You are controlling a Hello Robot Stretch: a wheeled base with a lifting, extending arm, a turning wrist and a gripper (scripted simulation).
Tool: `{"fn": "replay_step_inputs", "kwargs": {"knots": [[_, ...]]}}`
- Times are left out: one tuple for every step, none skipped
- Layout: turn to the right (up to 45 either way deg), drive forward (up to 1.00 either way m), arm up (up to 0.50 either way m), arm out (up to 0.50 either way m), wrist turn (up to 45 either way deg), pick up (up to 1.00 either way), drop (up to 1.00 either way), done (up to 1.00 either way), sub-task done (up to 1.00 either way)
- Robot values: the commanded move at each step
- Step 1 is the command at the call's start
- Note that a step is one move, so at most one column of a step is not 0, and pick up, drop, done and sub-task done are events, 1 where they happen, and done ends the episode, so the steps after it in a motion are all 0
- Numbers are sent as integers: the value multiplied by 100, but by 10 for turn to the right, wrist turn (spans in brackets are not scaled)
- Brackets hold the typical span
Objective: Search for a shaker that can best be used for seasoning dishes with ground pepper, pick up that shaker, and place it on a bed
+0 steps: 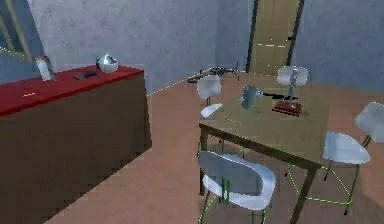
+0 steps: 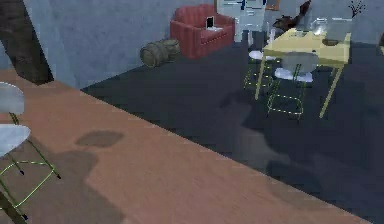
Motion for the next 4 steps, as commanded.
{"fn": "replay_step_inputs", "kwargs": {"knots": [[450, 0, 0, 0, 0, 0, 0, 0, 0], [0, 15, 0, 0, 0, 0, 0, 0, 0], [-450, 0, 0, 0, 0, 0, 0, 0, 0], [-450, 0, 0, 0, 0, 0, 0, 0, 0]]}}
